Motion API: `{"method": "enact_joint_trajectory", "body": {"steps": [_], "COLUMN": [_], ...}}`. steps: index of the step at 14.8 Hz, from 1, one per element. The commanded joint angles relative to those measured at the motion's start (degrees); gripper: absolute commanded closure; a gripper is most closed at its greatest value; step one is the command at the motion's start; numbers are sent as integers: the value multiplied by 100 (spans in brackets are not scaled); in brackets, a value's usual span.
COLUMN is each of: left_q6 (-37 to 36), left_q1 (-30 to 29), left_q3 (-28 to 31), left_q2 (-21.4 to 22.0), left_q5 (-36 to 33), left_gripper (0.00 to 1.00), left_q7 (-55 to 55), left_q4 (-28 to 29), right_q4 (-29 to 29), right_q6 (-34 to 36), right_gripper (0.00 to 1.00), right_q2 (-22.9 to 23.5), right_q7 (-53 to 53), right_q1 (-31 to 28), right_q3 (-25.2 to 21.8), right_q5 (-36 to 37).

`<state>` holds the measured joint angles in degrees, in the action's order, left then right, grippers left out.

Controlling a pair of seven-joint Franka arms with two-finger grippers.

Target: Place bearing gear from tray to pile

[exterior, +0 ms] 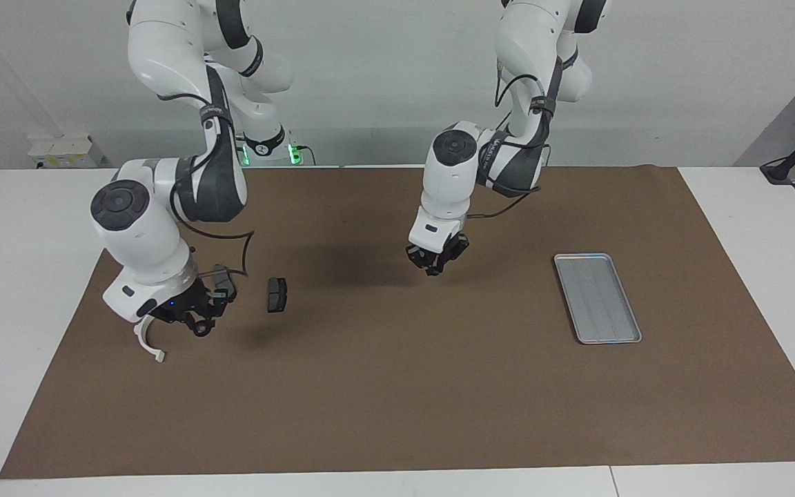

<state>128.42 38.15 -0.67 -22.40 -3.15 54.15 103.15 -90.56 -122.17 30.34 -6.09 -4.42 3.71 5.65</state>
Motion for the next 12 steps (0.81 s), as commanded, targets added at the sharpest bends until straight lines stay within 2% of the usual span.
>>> {"method": "enact_joint_trajectory", "body": {"steps": [1, 8, 9, 10, 11, 12], "left_q6": [261, 736, 824, 842, 842, 833], "left_q1": [237, 325, 333, 342, 342, 342], "left_q3": [93, 102, 102, 102, 102, 102], "left_q2": [-63, -28, -19, -10, -10, -10], "left_q5": [-239, -283, -326, -327, -327, -327], "left_gripper": [100, 100, 100, 100, 100, 100], "left_q7": [385, 562, 571, 562, 562, 553], "left_q4": [91, 644, 723, 759, 759, 750], "right_q4": [-41, -111, -111, -111, -111, -102], "right_q6": [-350, -606, -606, -606, -606, -589], "right_gripper": [100, 100, 73, 34, 1, 0], "right_q2": [208, 332, 332, 332, 324, 306], "right_q7": [-164, -155, -147, -138, -129, -138], "right_q1": [-112, -121, -112, -112, -112, -112], "right_q3": [86, 86, 86, 86, 86, 86], "right_q5": [-29, -37, -38, -38, -38, -38]}}
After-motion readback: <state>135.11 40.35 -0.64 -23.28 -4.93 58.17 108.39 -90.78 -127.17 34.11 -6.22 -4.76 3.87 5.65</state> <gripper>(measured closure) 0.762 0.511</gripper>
